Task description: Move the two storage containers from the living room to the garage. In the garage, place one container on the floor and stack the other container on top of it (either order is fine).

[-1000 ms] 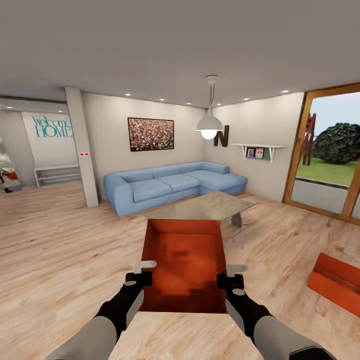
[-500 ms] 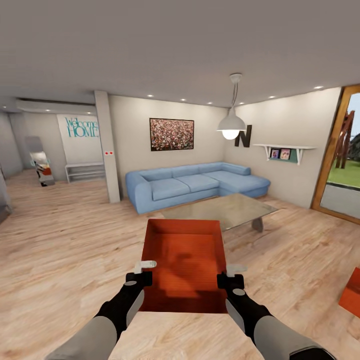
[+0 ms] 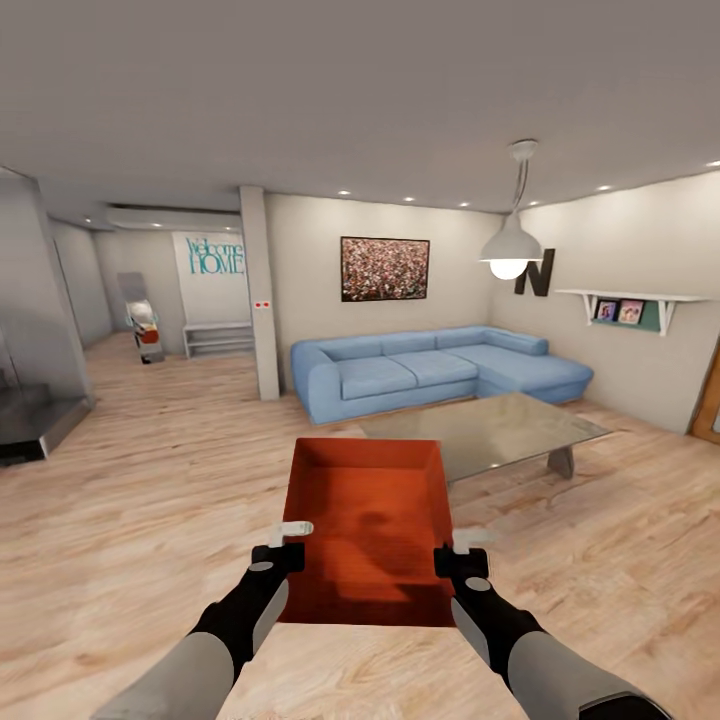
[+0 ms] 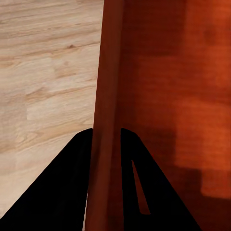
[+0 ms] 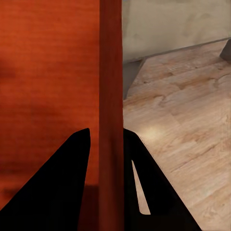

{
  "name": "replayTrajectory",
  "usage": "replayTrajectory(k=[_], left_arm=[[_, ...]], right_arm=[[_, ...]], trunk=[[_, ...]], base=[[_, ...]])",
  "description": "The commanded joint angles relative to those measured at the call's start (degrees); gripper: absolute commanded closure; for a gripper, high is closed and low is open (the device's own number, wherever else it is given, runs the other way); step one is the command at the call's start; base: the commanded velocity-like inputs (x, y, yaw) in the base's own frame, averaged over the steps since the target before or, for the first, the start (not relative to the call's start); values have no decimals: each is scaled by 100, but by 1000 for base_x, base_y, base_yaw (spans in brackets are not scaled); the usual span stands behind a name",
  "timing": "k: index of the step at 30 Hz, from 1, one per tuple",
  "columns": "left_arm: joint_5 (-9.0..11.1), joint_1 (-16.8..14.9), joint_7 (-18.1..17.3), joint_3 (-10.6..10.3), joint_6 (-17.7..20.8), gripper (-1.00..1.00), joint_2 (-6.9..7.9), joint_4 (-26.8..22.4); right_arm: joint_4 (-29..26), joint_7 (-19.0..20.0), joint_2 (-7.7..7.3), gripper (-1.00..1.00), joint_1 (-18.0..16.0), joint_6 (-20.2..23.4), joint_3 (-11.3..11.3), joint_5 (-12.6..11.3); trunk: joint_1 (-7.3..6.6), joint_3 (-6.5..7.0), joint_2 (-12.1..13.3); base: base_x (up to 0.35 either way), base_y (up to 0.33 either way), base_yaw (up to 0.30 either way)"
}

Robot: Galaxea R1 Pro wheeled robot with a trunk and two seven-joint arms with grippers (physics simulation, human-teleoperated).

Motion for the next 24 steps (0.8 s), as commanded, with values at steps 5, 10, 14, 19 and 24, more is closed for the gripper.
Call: replayTrajectory(k=[5, 10, 14, 19, 24], left_arm=[[135, -5, 92, 227, 50, 100, -2, -157], [135, -6, 92, 225, 50, 100, -2, -157], [135, -5, 92, 227, 50, 100, -2, -159], [135, -7, 92, 225, 50, 100, -2, -161], [135, -7, 92, 228, 50, 100, -2, -202]], right_arm=[[5, 38, 1, 100, -1, -10, 48, -85], [5, 37, 3, 100, -1, -10, 48, -80], [5, 36, 1, 100, -1, -14, 49, -79], [5, 36, 1, 100, -1, -17, 48, -79], [5, 36, 2, 100, -1, -17, 49, -79]], trunk=[[1, -10, -8], [1, -10, -8], [1, -10, -8], [1, -10, -8], [1, -10, -8]], base=[[0, 0, 269], [0, 0, 269], [0, 0, 269], [0, 0, 269], [0, 0, 269]])
